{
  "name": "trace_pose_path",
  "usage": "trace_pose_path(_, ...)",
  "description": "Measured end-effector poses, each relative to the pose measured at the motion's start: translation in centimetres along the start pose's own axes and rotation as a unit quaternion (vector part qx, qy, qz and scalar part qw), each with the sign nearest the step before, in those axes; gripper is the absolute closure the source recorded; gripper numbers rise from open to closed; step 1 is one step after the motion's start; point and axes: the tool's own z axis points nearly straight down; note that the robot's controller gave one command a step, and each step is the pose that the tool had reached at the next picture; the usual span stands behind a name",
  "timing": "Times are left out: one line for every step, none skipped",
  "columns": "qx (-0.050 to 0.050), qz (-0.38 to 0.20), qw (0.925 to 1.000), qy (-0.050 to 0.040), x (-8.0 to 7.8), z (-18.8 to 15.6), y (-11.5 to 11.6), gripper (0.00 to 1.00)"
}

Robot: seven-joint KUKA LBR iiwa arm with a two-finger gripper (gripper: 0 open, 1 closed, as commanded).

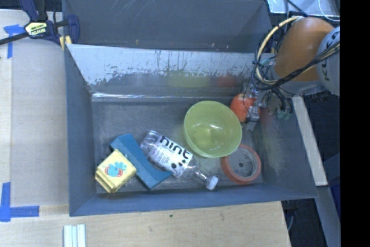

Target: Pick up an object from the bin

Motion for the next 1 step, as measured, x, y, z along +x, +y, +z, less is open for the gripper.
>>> trace_pose_path(-0.001,0.0,1.0,0.0048,0.25,-3.62,0.02,1.0)
